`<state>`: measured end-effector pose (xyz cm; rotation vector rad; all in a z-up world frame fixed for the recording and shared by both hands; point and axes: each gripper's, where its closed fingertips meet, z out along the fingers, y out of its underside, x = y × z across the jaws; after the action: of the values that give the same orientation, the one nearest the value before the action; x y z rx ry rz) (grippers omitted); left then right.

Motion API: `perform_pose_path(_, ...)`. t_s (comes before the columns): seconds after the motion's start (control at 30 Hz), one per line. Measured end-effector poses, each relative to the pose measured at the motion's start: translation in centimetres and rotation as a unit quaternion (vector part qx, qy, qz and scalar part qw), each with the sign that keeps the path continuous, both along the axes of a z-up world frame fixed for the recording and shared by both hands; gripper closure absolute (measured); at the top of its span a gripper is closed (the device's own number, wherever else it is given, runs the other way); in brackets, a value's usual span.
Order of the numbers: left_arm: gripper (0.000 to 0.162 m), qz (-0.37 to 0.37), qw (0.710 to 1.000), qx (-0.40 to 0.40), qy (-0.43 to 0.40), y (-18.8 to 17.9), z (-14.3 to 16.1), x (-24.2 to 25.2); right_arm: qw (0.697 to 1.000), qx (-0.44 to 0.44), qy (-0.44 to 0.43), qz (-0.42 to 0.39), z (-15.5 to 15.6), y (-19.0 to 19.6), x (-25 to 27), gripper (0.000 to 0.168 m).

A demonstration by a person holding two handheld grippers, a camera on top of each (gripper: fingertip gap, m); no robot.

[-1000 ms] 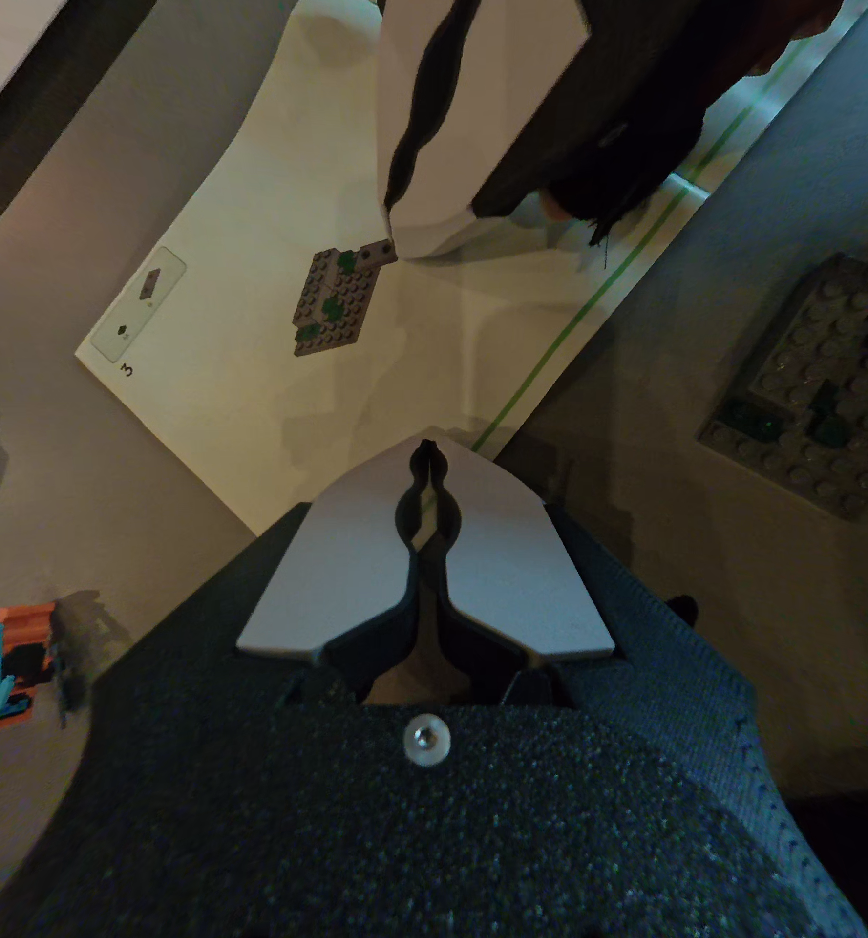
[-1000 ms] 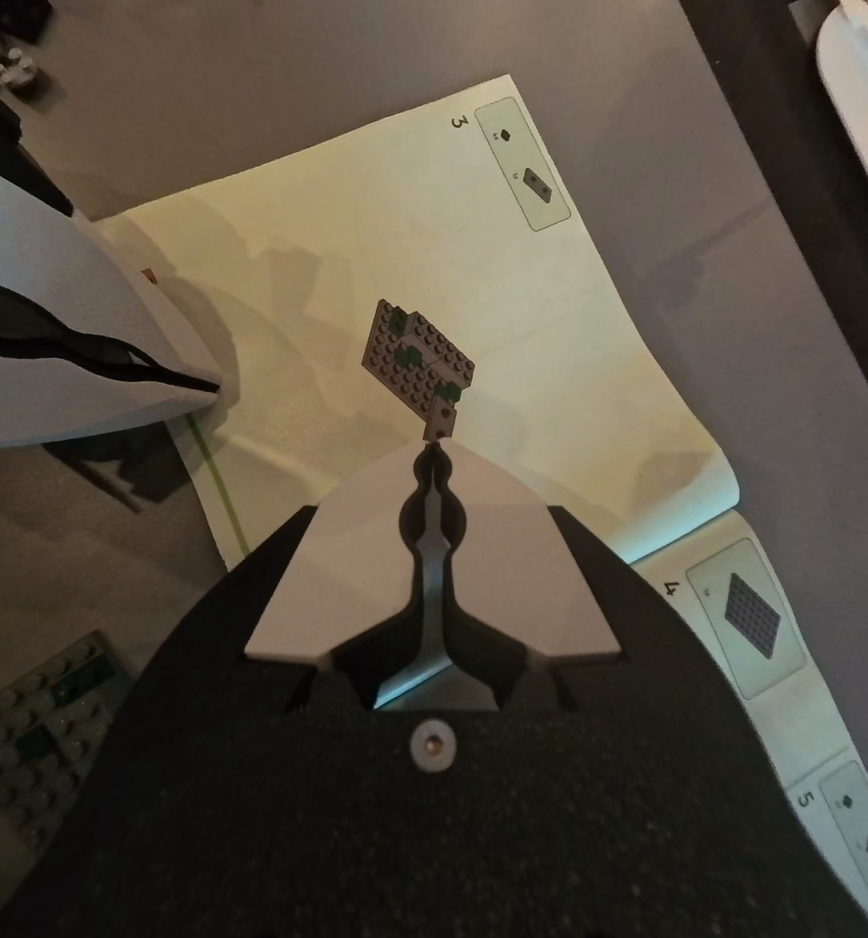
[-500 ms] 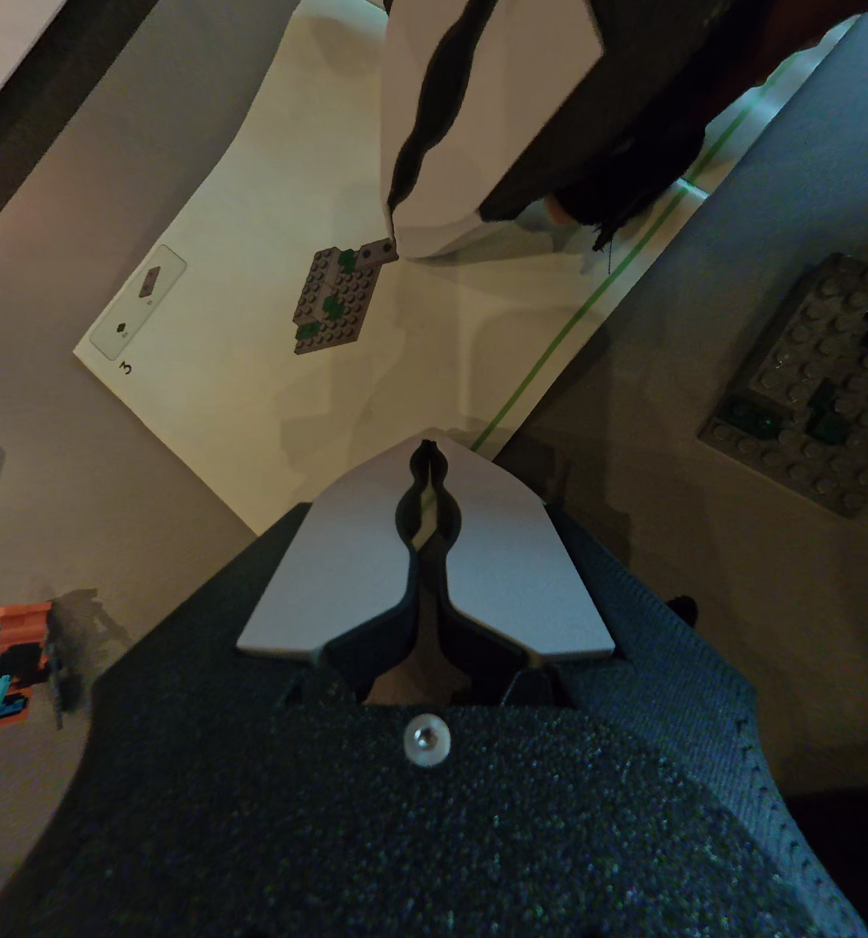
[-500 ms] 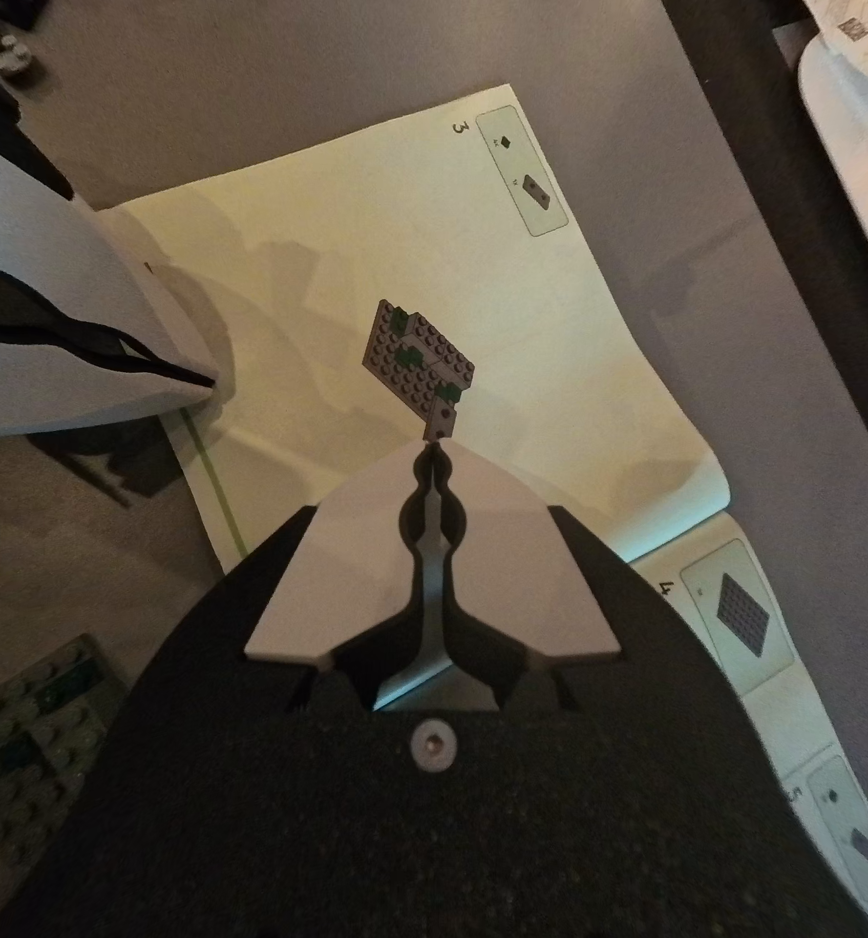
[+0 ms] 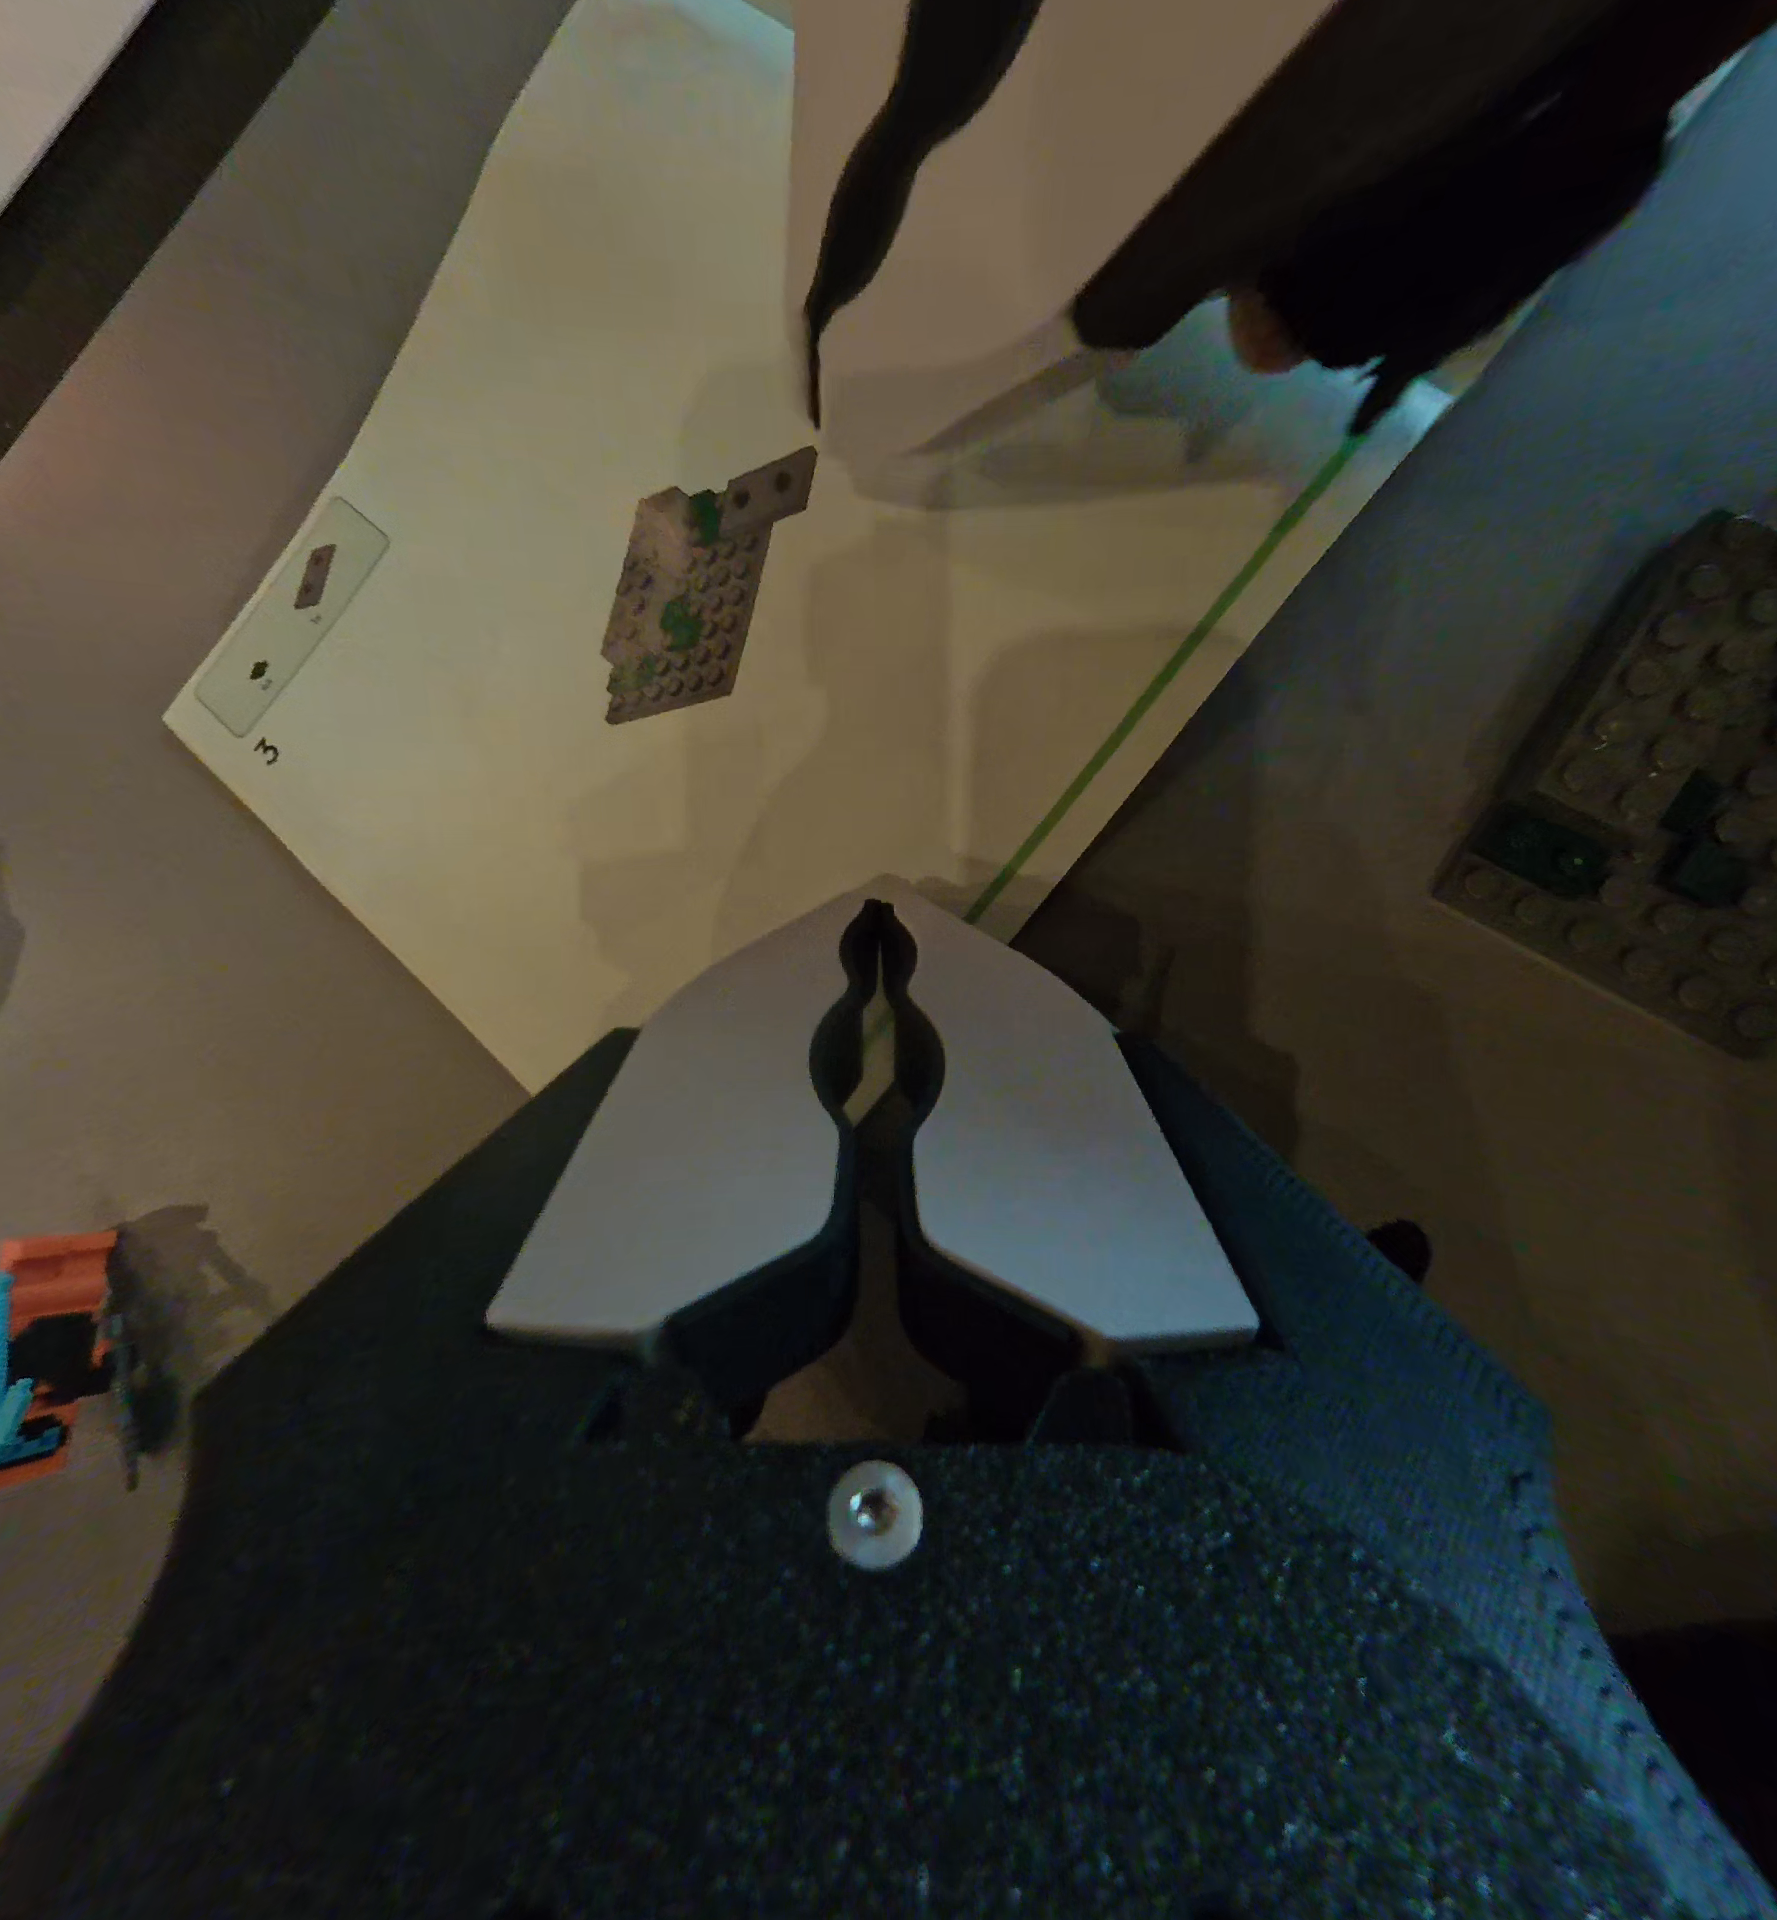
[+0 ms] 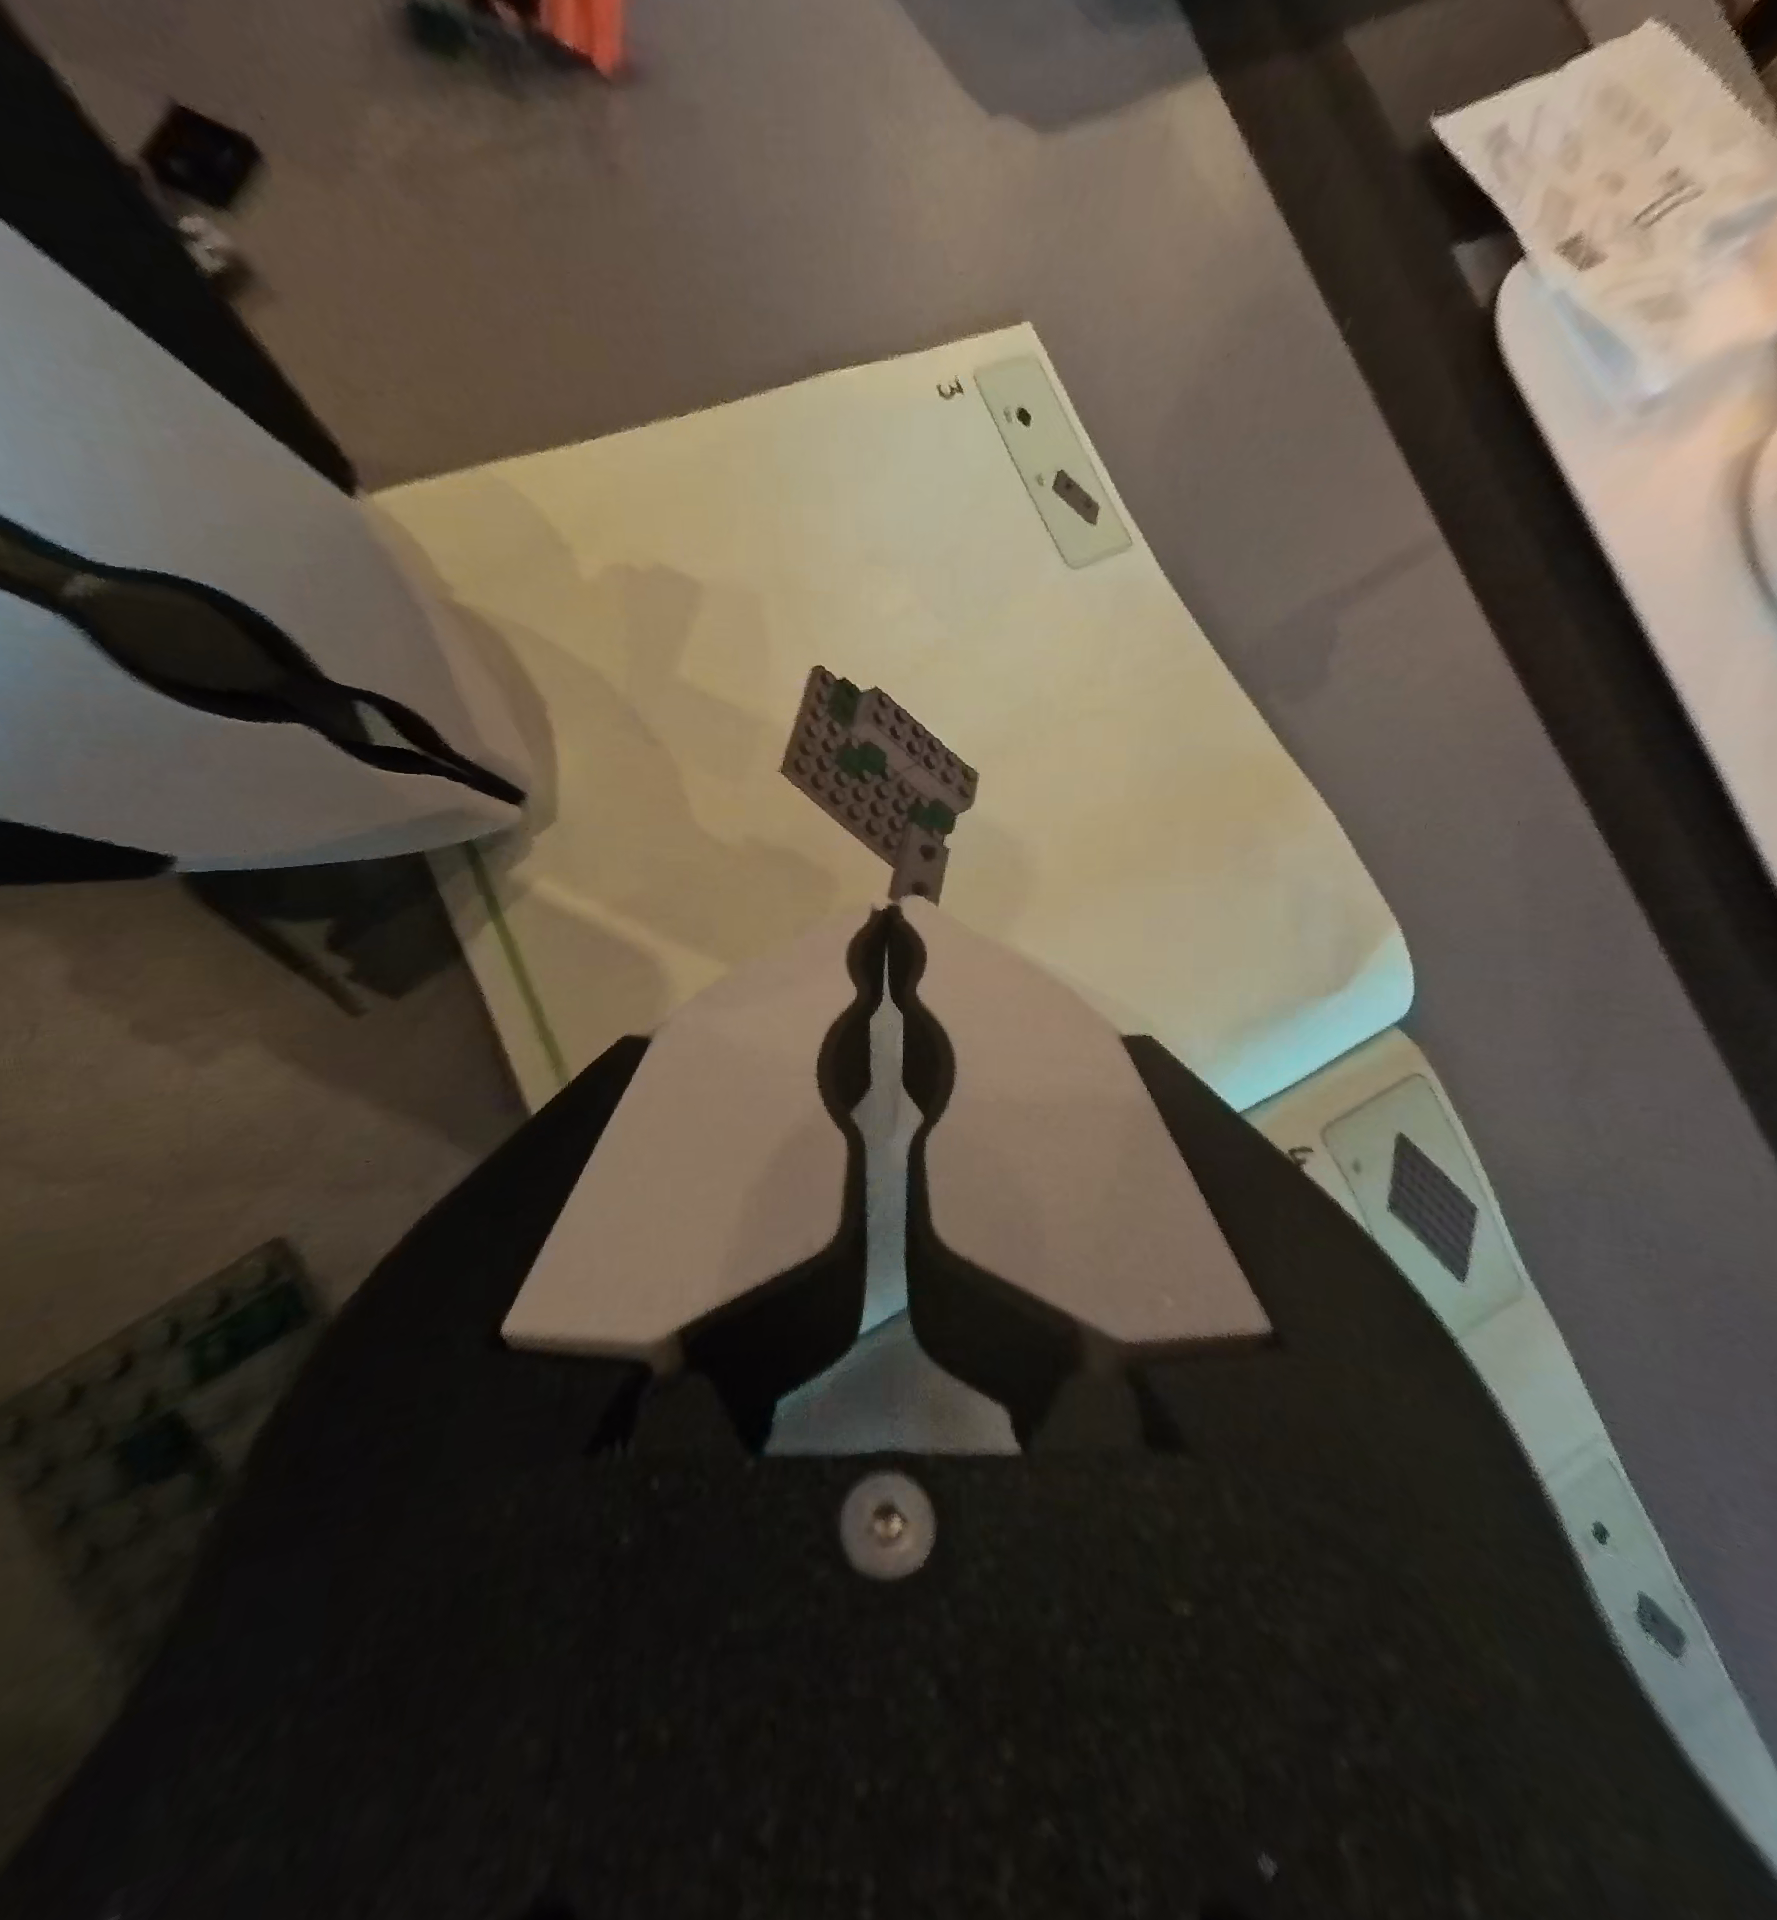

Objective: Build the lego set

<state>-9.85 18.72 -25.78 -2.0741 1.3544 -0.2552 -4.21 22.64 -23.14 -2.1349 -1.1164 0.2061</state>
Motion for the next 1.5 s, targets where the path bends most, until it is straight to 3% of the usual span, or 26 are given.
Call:
perform_pose_path(0.33,0.162,-0.002,1.0,0.005,0.002,0.0,0.0,0.0,1.0,0.021,0.008,0.012,1.1,-0.5,-0.3,0.168)
perform_pose_path(0.57,0.162,-0.001,1.0,0.01,0.003,0.0,0.0,0.0,0.984,0.102,0.065,0.134,3.3,2.7,-2.7,0.168)
perform_pose_path(0.67,0.162,-0.002,1.0,0.015,0.006,0.0,0.0,0.0,0.978,0.098,0.069,0.172,3.3,4.7,-3.6,0.168)
perform_pose_path(0.87,0.162,-0.003,1.0,0.018,0.008,0.1,0.0,0.0,0.98,0.072,0.033,0.185,1.0,8.2,-4.6,0.168)
perform_pose_path(1.1,0.162,-0.004,1.0,0.02,0.01,0.1,0.0,0.0,0.983,0.043,-0.008,0.176,-1.3,9.6,-4.7,0.168)
perform_pose_path(1.33,0.162,-0.004,1.0,0.018,0.008,0.1,0.0,0.0,0.984,0.031,-0.018,0.174,-2.0,9.7,-4.8,0.168)
perform_pose_path(1.5,0.162,-0.006,1.0,0.023,0.009,0.1,0.0,0.0,0.98,0.061,0.034,0.188,2.0,5.6,-3.9,0.168)
